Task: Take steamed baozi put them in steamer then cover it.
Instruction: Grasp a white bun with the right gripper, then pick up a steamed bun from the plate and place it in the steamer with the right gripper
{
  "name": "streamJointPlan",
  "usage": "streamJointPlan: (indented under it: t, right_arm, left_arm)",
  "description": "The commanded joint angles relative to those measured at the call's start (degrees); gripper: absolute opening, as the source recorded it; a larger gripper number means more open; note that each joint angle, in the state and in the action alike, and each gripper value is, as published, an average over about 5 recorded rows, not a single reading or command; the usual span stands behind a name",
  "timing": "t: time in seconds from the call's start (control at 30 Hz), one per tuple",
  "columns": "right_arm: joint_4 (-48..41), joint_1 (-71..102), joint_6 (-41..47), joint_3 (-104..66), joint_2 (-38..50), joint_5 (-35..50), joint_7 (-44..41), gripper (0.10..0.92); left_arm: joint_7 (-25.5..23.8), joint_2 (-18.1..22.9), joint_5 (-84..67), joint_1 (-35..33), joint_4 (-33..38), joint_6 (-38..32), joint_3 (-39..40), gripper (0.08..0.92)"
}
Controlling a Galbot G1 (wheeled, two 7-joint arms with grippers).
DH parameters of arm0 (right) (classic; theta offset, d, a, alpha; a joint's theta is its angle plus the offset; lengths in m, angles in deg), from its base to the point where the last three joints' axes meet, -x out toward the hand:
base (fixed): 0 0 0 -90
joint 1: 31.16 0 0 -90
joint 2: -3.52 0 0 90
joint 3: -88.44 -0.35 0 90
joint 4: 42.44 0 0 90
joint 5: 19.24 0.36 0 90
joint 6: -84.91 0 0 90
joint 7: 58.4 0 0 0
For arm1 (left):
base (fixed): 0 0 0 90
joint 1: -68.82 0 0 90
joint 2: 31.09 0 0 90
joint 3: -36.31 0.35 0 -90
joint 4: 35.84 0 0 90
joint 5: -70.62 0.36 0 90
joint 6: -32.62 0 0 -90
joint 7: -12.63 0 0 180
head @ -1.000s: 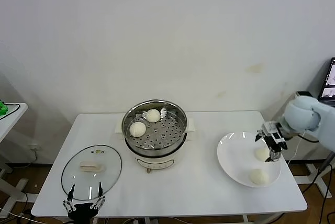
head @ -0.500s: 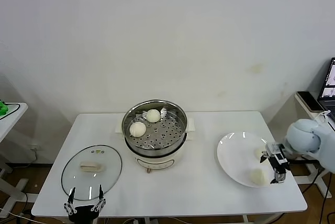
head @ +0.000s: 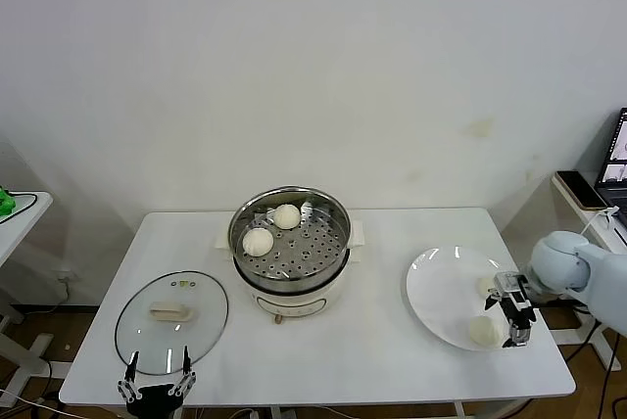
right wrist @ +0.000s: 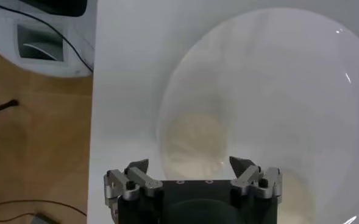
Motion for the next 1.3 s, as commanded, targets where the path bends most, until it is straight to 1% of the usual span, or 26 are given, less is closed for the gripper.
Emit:
streamJointPlan:
  t: [0.03,0.2,0.3,0.57,0.73,0.83,1.1,1.3]
  right_arm:
    - [-2.9,2.1,0.0,-1.6,-2.3,-0.1,0.1,0.823]
    - [-3.1,2.1,0.2,-1.4,-2.8,0.1,0.0,0.822]
    - [-3.2,1.8,0.5,-1.2,-3.0,0.4,-0.1,0.804]
    - [-3.1,1.3,0.9,-0.7,-3.2,0.8,-0.5,0.648]
    - [-2.8,0.8,1.0,-0.7,-3.1,1.0,-0.4,0.515]
    - [-2.6,-1.1,0.8,0.0,-2.9,1.0,-0.3,0.469]
    - [-3.8,-11.6,-1.2,-0.2,-3.0,2.1,-0.8,0.466]
    - [-7.3,-21.9,-2.1,1.7,-7.7,4.8,-1.2,0.471]
  left_arm:
    - [0.0,0.0,-0.1,0.1,-0.2,0.0,0.0,0.823]
    - [0.0,0.0,-0.1,0.6,-0.4,0.1,0.0,0.823]
    - [0.0,0.0,-0.2,0.9,-0.5,0.2,0.0,0.823]
    - [0.1,-0.1,-0.4,1.4,-0.7,0.3,0.0,0.823]
    - [0.1,0.0,-0.5,1.5,-0.7,0.3,-0.1,0.823]
    - [0.1,0.0,-0.5,1.6,-0.7,0.3,-0.1,0.823]
    - [0.1,-0.2,-0.8,1.6,-1.0,0.2,-0.1,0.823]
    - [0.0,-0.5,-1.1,1.9,-1.2,0.2,0.0,0.823]
